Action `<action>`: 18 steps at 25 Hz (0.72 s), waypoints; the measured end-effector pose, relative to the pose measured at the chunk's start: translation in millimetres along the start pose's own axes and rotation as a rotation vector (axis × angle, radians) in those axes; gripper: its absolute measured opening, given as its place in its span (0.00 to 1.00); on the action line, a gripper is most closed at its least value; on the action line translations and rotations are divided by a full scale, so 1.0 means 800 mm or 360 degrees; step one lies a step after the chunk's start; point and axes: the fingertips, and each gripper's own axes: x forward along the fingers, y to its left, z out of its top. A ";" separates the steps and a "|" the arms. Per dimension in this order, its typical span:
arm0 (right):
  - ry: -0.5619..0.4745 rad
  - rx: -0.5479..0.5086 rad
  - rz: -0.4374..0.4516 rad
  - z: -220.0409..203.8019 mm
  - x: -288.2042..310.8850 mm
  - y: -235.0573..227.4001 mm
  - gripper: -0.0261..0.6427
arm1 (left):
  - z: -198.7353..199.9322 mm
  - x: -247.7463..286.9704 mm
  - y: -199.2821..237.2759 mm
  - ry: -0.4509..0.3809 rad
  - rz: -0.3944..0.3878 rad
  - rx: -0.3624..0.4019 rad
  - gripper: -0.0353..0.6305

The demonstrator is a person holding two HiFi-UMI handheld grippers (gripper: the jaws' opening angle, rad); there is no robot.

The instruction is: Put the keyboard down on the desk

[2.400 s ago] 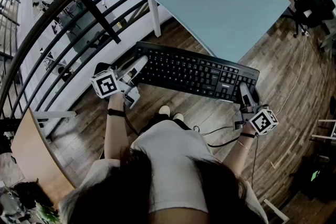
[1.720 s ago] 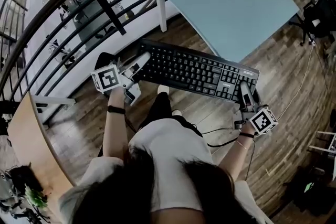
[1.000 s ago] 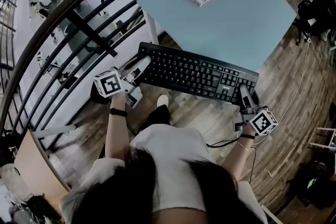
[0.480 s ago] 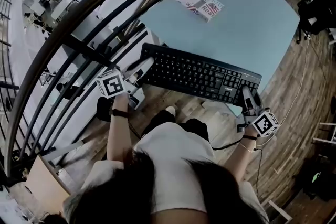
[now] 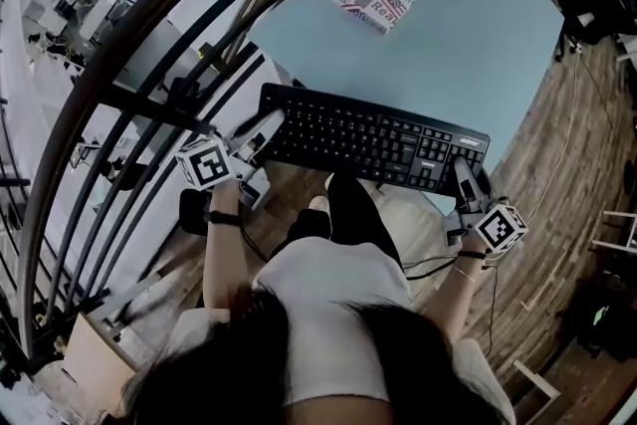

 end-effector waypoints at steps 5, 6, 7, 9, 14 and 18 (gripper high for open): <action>-0.0043 0.0010 -0.0021 0.010 0.017 -0.014 0.37 | 0.017 0.030 0.010 0.0032 -0.0010 0.0022 0.31; -0.0055 0.0020 -0.0044 0.016 0.032 -0.031 0.37 | 0.025 0.053 0.020 0.0045 -0.0020 0.0028 0.31; -0.0066 0.0029 -0.0062 0.023 0.051 -0.050 0.37 | 0.035 0.080 0.033 0.0058 -0.0025 0.0035 0.31; -0.0090 0.0051 -0.0088 0.042 0.087 -0.087 0.37 | 0.056 0.135 0.058 0.0082 -0.0019 0.0052 0.31; -0.0173 0.0079 -0.0103 0.094 0.122 -0.134 0.37 | 0.090 0.239 0.058 0.0167 -0.0080 0.0091 0.31; -0.0089 0.0138 -0.0132 0.082 0.104 -0.114 0.37 | 0.084 0.199 0.042 0.0187 0.0006 0.0044 0.31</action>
